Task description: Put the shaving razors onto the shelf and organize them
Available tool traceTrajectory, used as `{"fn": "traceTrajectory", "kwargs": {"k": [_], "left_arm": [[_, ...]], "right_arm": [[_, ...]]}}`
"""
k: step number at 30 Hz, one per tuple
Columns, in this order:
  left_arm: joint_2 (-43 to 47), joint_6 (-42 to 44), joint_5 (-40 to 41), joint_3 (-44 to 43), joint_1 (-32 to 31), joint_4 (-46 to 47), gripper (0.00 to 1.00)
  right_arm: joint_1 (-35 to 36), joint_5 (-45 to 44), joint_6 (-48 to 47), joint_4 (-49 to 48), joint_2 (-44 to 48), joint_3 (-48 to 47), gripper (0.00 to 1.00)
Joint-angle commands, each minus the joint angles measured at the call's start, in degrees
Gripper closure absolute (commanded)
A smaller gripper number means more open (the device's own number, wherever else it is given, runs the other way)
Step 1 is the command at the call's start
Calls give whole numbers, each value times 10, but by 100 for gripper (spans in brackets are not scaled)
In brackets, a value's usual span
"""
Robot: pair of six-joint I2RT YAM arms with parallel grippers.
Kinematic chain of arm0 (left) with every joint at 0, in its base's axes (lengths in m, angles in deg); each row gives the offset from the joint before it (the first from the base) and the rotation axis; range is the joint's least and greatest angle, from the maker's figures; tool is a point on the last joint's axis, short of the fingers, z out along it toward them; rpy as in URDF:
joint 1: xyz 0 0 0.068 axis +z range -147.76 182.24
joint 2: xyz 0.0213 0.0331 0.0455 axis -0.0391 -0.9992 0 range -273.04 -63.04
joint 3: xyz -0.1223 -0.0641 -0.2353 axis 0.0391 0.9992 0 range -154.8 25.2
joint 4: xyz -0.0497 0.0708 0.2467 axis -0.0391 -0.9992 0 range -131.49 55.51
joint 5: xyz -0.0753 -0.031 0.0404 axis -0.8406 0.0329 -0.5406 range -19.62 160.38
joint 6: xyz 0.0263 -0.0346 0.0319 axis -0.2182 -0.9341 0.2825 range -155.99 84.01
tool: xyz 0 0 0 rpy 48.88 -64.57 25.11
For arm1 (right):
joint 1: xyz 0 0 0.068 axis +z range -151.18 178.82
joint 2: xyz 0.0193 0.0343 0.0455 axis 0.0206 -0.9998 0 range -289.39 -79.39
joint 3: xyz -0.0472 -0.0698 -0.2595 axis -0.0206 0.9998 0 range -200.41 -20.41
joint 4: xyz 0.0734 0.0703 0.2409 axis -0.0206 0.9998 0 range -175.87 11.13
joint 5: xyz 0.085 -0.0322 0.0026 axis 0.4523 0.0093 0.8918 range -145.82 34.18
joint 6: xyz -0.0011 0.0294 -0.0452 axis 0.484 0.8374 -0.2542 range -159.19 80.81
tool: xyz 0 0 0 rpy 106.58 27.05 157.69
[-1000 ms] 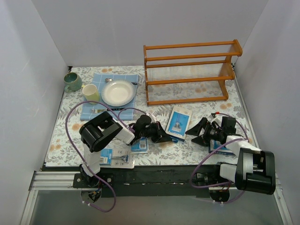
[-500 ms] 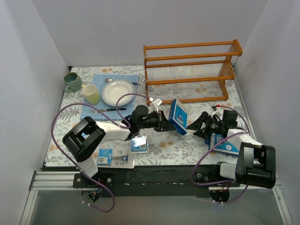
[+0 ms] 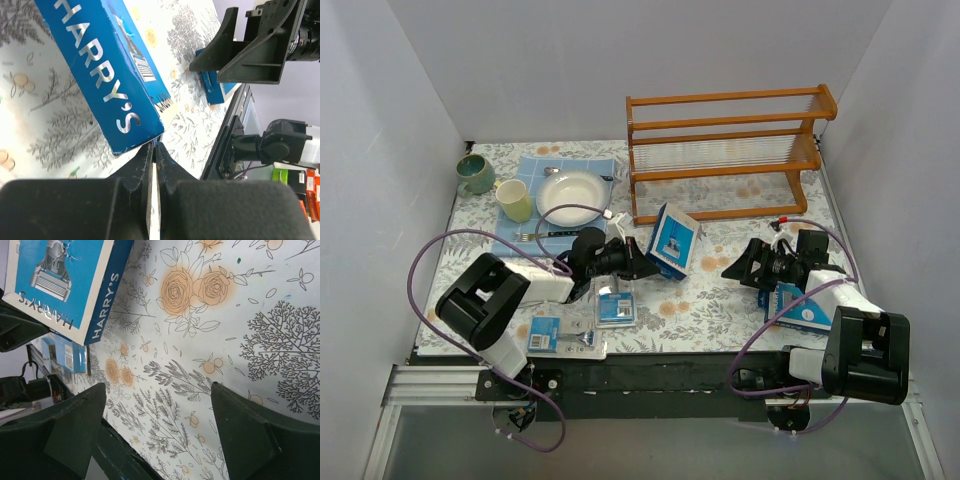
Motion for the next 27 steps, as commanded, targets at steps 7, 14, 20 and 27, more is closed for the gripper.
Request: {"fn": "traceTrajectory", "kwargs": {"k": [7, 14, 20, 27], "left_arm": [[31, -11, 57, 35, 39, 81, 100], [-20, -67, 69, 24, 97, 79, 100], [-79, -146, 61, -23, 95, 73, 100], [-70, -203, 115, -64, 82, 30, 100]], "right_arm": [[-4, -18, -76, 43, 18, -8, 8], [-4, -19, -78, 35, 18, 3, 8], [-4, -16, -67, 16, 21, 21, 8], [-4, 3, -67, 15, -1, -4, 11]]}}
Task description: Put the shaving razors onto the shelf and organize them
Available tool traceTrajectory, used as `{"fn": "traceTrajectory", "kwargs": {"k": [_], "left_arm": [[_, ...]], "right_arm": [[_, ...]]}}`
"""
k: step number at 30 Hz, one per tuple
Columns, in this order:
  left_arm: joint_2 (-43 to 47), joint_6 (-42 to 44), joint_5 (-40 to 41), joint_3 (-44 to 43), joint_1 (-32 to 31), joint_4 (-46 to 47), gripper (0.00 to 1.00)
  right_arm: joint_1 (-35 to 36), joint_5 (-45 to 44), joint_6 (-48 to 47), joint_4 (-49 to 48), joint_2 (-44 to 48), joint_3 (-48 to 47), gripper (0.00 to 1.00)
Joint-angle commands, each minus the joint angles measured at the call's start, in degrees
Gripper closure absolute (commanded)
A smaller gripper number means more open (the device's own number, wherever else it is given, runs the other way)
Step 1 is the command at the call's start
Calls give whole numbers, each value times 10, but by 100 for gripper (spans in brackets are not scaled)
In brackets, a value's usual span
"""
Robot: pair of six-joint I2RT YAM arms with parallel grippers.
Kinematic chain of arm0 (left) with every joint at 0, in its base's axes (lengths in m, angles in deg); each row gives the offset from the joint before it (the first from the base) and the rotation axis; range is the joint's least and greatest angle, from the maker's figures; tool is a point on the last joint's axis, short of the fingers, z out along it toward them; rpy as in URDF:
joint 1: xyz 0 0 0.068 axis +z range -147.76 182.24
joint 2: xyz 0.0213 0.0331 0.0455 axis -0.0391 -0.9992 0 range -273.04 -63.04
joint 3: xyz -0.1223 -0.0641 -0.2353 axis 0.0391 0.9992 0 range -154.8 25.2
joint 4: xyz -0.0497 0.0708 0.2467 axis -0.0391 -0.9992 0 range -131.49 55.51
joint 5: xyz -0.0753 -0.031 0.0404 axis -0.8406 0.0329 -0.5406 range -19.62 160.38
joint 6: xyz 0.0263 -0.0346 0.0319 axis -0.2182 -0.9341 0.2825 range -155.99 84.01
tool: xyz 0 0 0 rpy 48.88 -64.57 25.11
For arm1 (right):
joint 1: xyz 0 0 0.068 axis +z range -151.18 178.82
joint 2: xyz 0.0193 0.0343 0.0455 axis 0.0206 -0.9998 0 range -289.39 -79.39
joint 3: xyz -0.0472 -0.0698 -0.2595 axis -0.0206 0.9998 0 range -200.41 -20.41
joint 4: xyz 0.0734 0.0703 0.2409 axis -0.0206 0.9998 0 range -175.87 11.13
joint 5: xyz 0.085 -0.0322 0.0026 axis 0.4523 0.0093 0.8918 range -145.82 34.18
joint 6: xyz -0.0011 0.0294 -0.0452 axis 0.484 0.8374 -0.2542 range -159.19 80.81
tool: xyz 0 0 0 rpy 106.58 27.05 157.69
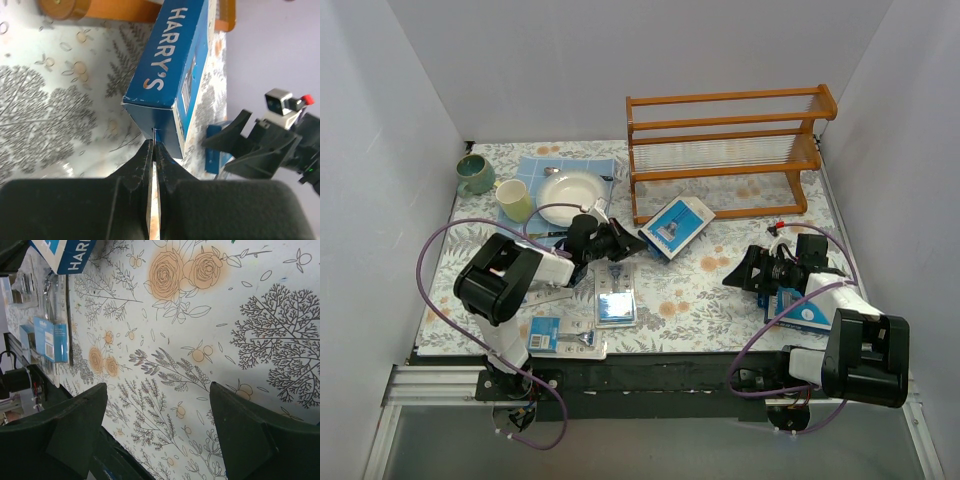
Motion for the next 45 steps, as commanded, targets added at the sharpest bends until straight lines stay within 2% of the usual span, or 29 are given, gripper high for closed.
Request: {"fn": "traceTrajectory", "kwargs": {"k": [1, 2, 5, 7, 8, 9, 11, 12, 15, 22, 27, 33, 34, 35, 38, 45], "left_arm": [[26, -50, 37, -33, -1, -13, 100], [32, -55, 34, -34, 0, -14, 100], [51, -58, 4, -28, 2, -14, 100], [57, -51, -17, -17, 5, -15, 100], [58, -47, -39, -14, 7, -14, 100], [58, -36, -44, -7, 7, -14, 100], [62, -31, -49, -3, 7, -14, 100], [61, -30, -51, -2, 7, -14, 100], [58, -26, -56, -7, 9, -18, 100], [52, -19, -63, -18, 11, -16, 100], [57, -22, -67, -7, 13, -8, 100], [60, -34, -52, 5, 19, -6, 100], [61, -38, -45, 6, 19, -19, 98], [62, -44, -37, 7, 19, -25, 88], [51, -45, -29, 13, 18, -17, 76], [-8, -37, -32, -22, 3, 0, 76]], "right_arm": [[-2, 26, -2, -16, -17, -27, 12], [-1, 32, -8, -19, -21, -36, 14], [35, 34, -45, -29, -31, -80, 29], [64, 9, -43, -60, -41, -104, 47], [101, 2, -42, -76, -48, -109, 54], [119, -18, -43, -92, -56, -109, 63], [175, -59, -60, -148, -62, -104, 71], [194, -118, -68, -163, -72, -102, 80], [239, -228, -74, -214, -104, -108, 90], [267, -331, -107, -269, -178, -154, 91], [270, -313, -104, -316, -232, -182, 89], [283, -318, -86, -344, -250, -219, 87], [288, -317, -82, -347, -251, -227, 87], [288, -316, -75, -347, -253, -232, 86], [295, -307, -53, -351, -260, -245, 85], [305, -304, -39, -360, -291, -255, 82]]}}
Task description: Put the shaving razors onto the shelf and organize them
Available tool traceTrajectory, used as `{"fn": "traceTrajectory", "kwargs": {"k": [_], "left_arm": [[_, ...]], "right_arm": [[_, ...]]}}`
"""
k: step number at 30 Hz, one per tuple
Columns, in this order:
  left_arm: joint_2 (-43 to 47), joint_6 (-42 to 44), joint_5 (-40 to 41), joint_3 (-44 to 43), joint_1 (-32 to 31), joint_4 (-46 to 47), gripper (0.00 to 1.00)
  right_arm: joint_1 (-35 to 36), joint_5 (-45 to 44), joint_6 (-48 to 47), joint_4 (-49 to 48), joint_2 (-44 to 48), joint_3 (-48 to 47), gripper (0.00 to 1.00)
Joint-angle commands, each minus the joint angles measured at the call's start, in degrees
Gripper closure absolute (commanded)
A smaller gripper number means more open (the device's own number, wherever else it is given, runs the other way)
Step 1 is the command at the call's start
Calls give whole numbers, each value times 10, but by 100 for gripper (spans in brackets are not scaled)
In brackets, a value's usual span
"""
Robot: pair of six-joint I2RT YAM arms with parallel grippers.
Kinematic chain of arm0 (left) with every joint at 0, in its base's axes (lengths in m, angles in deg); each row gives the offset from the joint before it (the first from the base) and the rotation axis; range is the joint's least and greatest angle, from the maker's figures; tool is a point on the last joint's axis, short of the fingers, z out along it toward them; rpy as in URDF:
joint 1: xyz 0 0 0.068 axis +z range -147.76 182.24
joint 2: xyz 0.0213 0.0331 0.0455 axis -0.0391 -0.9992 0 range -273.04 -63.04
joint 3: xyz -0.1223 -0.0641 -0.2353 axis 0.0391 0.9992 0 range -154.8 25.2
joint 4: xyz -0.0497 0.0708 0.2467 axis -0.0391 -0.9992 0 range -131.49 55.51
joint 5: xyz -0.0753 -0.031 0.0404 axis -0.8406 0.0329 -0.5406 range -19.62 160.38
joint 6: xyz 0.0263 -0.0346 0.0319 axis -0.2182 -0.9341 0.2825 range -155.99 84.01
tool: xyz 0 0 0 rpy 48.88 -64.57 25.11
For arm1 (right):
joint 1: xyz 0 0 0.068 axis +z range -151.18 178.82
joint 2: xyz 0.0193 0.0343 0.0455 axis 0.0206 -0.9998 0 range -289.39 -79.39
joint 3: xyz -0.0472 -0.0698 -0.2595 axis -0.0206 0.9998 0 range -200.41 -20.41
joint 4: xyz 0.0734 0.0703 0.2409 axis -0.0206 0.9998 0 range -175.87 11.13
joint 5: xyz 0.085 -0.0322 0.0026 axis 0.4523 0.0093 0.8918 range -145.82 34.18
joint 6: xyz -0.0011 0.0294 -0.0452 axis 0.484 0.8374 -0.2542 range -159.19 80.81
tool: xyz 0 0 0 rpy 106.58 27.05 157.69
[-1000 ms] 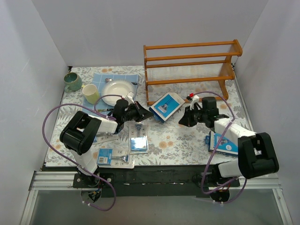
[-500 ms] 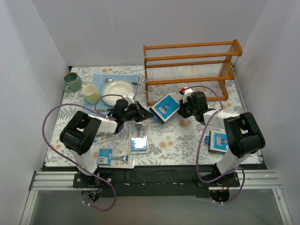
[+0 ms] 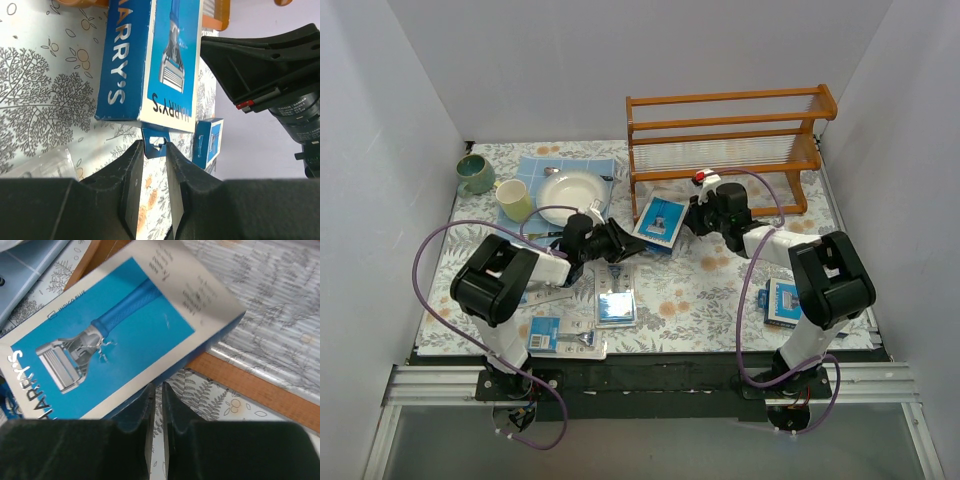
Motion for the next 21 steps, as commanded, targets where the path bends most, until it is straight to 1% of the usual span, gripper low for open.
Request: {"fn": "traceTrajectory", "kwargs": {"k": [1, 5, 11, 12, 16, 21], "left_arm": [[-31, 8, -1, -35, -16, 20, 76], [-57, 4, 1, -60, -34, 23, 76], [-74, -11, 19, -84, -50, 20, 78], [-73, -13, 28, -89, -50, 18, 78], [-67, -1, 59, -98, -50, -3, 83], [-85, 4, 66, -110, -49, -8, 84]], "right_arm": [[5, 11, 15, -29, -21, -25, 82], [5, 13, 15, -34, -28, -29, 77], [5, 5, 17, -34, -27, -37, 68], [5, -3, 16, -27, -20, -39, 66], [5, -28, 6, 13, 17, -29, 64], [6, -35, 14, 52, 79, 20, 62]]}}
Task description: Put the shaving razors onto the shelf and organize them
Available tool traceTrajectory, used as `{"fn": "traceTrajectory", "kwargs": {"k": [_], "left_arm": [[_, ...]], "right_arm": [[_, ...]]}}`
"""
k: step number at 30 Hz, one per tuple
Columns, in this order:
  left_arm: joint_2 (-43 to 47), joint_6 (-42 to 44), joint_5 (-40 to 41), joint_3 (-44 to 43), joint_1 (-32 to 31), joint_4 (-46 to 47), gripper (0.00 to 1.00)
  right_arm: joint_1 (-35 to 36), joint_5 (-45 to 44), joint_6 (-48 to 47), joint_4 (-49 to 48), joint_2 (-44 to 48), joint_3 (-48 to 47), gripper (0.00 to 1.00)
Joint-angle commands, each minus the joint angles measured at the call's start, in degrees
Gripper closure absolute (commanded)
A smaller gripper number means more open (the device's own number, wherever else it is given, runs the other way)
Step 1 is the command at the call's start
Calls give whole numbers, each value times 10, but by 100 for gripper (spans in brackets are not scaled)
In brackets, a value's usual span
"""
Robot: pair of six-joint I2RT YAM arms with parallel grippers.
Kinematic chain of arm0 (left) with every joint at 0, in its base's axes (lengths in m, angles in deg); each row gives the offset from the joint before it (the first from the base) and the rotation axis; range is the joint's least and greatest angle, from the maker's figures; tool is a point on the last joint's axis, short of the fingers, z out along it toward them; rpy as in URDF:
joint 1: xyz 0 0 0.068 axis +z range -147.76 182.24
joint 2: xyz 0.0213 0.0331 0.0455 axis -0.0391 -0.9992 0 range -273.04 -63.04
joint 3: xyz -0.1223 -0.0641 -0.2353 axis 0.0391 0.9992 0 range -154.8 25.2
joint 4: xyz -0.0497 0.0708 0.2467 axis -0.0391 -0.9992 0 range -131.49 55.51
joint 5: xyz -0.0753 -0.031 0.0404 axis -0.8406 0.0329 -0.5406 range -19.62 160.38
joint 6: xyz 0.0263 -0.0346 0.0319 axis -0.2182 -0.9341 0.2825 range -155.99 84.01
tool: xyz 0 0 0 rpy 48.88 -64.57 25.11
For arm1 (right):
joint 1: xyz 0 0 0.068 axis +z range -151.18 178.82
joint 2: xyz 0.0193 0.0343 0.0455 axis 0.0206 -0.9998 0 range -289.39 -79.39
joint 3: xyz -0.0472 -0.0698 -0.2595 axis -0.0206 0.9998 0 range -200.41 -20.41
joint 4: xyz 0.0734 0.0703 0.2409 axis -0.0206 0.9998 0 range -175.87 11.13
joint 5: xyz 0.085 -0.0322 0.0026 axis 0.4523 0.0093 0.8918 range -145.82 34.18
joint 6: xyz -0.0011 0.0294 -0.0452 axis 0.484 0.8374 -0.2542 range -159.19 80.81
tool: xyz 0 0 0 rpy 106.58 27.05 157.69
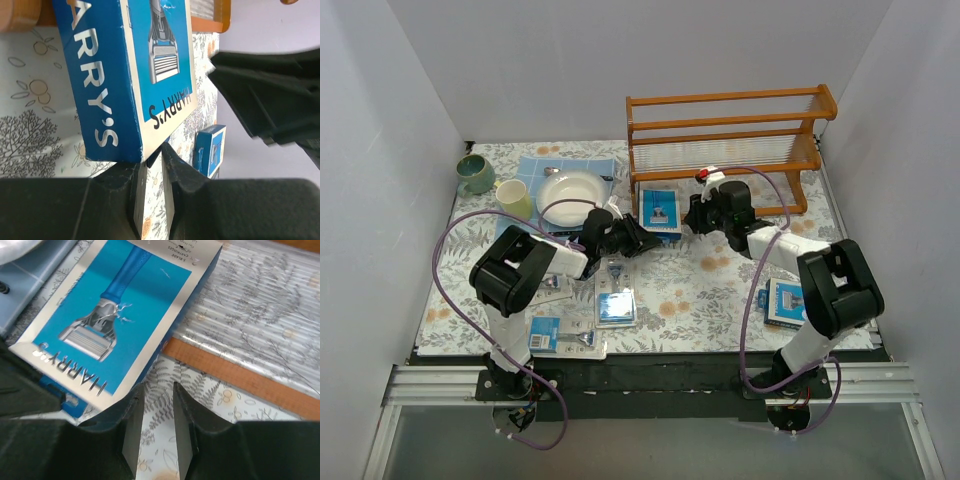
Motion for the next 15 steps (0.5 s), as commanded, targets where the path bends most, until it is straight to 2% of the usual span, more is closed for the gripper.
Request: {"fn": "traceTrajectory", "kwargs": {"k": [1, 4, 8, 10, 14, 15], "left_arm": [[-12, 11, 28, -28, 1, -2, 84], [-32, 10, 26, -47, 1, -1, 79], [-37, 18, 19, -58, 1, -13, 64], [-24, 25, 16, -53, 1, -16, 59], [30, 55, -21, -30, 2, -28, 53], [42, 60, -30, -15, 3, -36, 53]], "right_arm": [[3, -14, 6, 25, 67, 35, 62], [3, -1, -3, 35, 95, 60, 62], [3, 43, -32, 42, 104, 75, 69], [3, 61, -67, 43, 100, 75, 75], [8, 97, -131, 53, 84, 57, 86], [8, 103, -141, 56, 80, 53, 93]]}}
